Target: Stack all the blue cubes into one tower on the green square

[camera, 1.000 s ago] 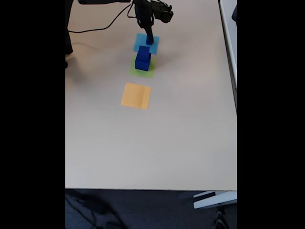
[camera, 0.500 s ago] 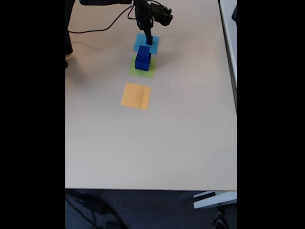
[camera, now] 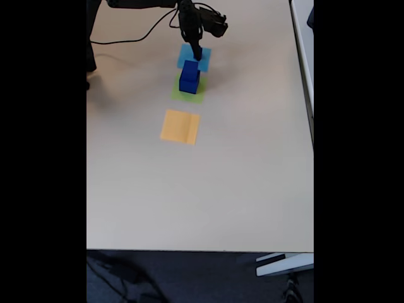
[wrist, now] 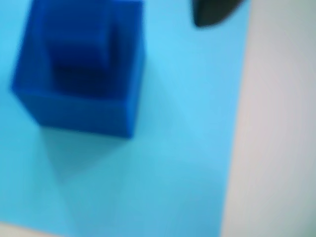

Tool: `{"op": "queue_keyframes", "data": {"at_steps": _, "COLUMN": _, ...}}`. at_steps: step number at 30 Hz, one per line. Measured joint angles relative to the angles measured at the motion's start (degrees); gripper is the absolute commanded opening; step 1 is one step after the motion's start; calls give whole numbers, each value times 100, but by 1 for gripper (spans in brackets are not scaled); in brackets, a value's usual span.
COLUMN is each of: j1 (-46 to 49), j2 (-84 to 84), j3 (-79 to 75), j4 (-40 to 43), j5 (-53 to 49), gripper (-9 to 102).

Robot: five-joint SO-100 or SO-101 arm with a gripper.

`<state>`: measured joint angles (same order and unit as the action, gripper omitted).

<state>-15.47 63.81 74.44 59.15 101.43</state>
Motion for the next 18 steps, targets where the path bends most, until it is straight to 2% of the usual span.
{"op": "queue_keyframes", "data": {"at_steps": 14, "j1": 44, "j2": -35, "j3": 0, "j4": 0, "j5": -62, "gripper": 31}}
{"op": "queue_keyframes", "data": {"at_steps": 18, "j1": 44, "j2": -35, "j3": 0, "j4": 0, "j5": -141, "gripper": 28}}
